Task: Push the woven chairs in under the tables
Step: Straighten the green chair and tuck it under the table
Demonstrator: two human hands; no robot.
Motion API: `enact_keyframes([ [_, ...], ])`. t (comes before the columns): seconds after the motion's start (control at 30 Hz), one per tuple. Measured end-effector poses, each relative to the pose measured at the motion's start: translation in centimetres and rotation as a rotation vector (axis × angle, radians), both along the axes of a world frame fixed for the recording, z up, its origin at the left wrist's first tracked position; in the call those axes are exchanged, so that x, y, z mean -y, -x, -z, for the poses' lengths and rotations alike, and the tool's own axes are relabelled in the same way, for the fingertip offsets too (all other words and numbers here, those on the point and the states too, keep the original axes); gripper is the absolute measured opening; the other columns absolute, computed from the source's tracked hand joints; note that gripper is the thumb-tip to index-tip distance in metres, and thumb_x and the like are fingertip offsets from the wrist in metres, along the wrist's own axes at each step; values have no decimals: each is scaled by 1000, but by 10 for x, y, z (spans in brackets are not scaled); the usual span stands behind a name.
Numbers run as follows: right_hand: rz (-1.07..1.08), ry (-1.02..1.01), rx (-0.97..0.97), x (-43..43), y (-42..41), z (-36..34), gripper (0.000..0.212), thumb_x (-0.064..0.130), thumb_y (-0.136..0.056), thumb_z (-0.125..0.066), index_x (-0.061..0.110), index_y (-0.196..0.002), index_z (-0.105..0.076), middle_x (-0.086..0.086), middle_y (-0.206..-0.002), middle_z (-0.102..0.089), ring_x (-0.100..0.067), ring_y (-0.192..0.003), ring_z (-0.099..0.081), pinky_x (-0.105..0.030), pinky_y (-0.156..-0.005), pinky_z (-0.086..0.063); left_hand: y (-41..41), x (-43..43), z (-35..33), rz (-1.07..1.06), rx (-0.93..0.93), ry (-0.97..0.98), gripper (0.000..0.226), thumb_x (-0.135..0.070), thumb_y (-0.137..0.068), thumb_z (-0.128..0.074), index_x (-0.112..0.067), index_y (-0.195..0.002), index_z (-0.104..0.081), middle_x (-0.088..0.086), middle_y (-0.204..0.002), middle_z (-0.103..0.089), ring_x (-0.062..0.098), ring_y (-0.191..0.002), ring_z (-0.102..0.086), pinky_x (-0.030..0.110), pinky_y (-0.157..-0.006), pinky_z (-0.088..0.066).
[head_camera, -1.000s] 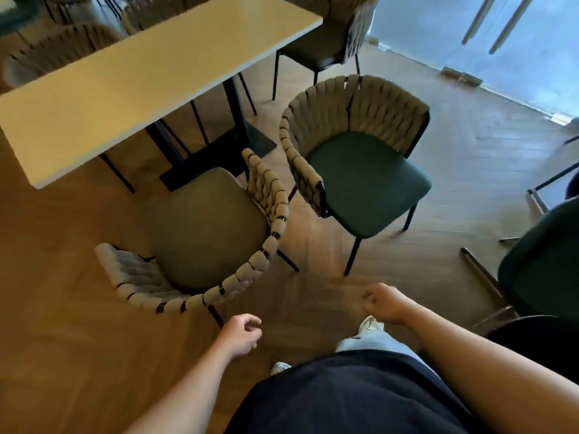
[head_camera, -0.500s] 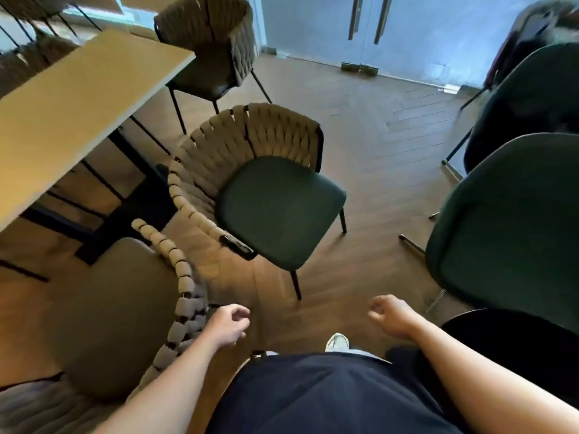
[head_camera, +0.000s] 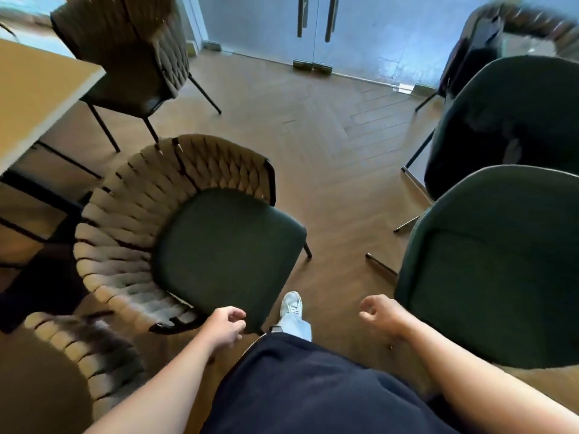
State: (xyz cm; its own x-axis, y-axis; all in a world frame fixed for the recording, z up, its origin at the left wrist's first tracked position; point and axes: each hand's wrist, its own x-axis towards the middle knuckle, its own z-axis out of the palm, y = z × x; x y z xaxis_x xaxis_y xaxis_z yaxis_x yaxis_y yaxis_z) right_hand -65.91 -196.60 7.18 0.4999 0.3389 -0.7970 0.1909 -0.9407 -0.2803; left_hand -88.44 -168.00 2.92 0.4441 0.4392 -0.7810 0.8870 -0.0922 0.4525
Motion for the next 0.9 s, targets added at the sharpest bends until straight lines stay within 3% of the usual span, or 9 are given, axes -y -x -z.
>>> enact_keyframes([
  [0.1,-29,9,17,-34,-60,-2,32,29,-96,-60,14,-124,-67,-6,-129,-68,-24,-118,-64,-28,-98,-47,-59,-35,3,-17,-1,19,15,-9,-89,-61,-23,-91,-65,5,-94,-69,19,-63,-67,22,-45,-45],
  [0.2,-26,-8,56,-75,-114,-12,30,27,-95,-60,14,-122,-68,-5,-123,-71,-23,-113,-66,-26,-94,-48,-118,-72,-7,-32,39,20,15,-9,-90,-61,-23,-93,-65,3,-90,-68,18,-64,-66,22,-45,-45],
  [0.33,-46,-73,50,-131,-180,-23,22,23,-93,-58,17,-111,-69,-2,-102,-72,-21,-89,-68,-19,-63,-49,-186,-122,-21,-70,80,0,15,-11,-91,-62,-24,-98,-65,2,-91,-67,18,-70,-69,26,-50,-48],
  [0.43,-111,-117,61,-169,-239,-19,27,22,-94,-58,13,-117,-69,0,-98,-68,-14,-83,-62,-11,-52,-42,-233,-151,-21,-161,114,1,15,-12,-92,-62,-22,-103,-66,4,-95,-67,18,-74,-69,26,-51,-49],
  [0.53,-234,-121,66,-209,-300,-10,28,22,-96,-58,10,-120,-69,-6,-107,-71,-17,-91,-63,-19,-71,-42,-277,-171,-11,-289,128,14,16,-12,-93,-60,-19,-106,-65,7,-101,-67,20,-77,-69,28,-56,-51],
  [0.67,-410,-100,36,-263,-394,7,30,17,-97,-55,-4,-116,-68,-21,-113,-71,-34,-106,-66,-36,-86,-48,-334,-188,8,-525,99,39,15,-13,-95,-58,-21,-107,-64,8,-106,-69,23,-84,-70,32,-62,-54],
  [0.73,-474,-74,27,-290,-443,16,30,19,-96,-58,2,-118,-69,-17,-116,-70,-33,-109,-65,-33,-87,-48,-365,-191,15,-652,60,52,16,-14,-96,-58,-19,-110,-64,8,-107,-70,24,-86,-70,31,-61,-54],
  [0.8,-525,-43,2,-315,-492,24,26,21,-93,-60,11,-115,-71,-9,-106,-71,-29,-106,-68,-30,-83,-48,-400,-191,17,-782,29,73,19,-15,-96,-57,-16,-114,-64,9,-109,-70,23,-85,-69,31,-59,-52],
  [0.9,-582,-21,-60,-358,-558,27,22,25,-90,-63,19,-110,-69,-3,-90,-69,-25,-86,-69,-30,-82,-52,-457,-190,9,-938,8,102,20,-12,-95,-57,-13,-114,-63,13,-108,-70,21,-77,-65,29,-58,-49],
])
